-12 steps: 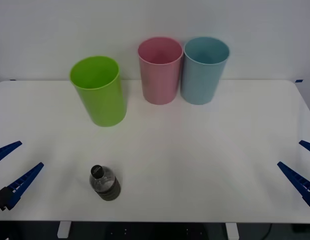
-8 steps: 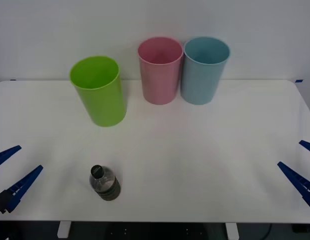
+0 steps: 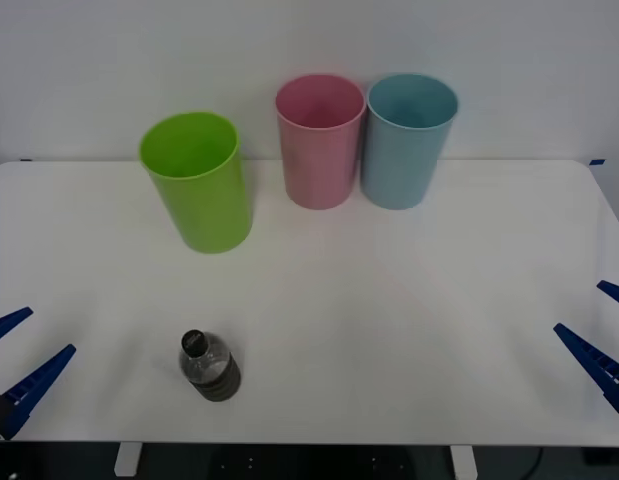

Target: Grasp the object on the table and drop it into the matching bin: aluminum can to the light blue bin, PET bottle to the pink bin.

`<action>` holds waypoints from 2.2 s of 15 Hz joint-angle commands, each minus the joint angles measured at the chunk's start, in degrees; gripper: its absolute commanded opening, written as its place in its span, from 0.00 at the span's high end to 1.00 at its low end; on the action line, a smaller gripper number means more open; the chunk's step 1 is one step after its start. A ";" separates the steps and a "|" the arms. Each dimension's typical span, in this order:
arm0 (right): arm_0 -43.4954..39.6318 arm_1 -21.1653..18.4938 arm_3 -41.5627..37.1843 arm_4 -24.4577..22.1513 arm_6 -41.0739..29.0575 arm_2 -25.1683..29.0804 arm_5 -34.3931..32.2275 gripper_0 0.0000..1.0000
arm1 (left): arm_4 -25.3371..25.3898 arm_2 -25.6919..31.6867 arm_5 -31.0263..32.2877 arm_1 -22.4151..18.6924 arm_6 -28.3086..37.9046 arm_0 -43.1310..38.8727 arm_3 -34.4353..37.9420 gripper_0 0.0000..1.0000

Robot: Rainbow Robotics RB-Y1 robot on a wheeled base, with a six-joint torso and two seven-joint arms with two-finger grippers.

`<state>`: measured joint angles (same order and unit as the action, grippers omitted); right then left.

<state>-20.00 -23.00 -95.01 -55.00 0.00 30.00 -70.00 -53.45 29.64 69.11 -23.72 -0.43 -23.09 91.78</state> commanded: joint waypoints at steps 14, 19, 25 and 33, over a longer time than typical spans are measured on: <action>0.00 0.00 0.01 0.00 0.00 0.00 0.00 0.00 | -9.48 -7.75 1.73 -3.70 -5.64 3.93 -3.98 0.00; 0.00 0.00 0.01 0.00 0.00 0.00 0.00 0.00 | -12.46 -12.06 2.26 -3.87 -6.96 6.66 -5.29 0.00; 0.00 0.00 0.01 0.00 0.00 0.00 0.00 0.00 | -11.50 -17.33 8.15 -6.07 -13.20 14.57 -17.77 0.00; 0.00 0.00 0.01 0.00 0.00 0.00 0.00 0.00 | -6.22 -25.59 8.15 -6.07 -26.73 21.42 -29.64 0.00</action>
<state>-20.00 -23.00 -95.00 -55.00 0.00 30.00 -70.00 -60.00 4.73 77.25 -29.80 -26.90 -2.31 62.77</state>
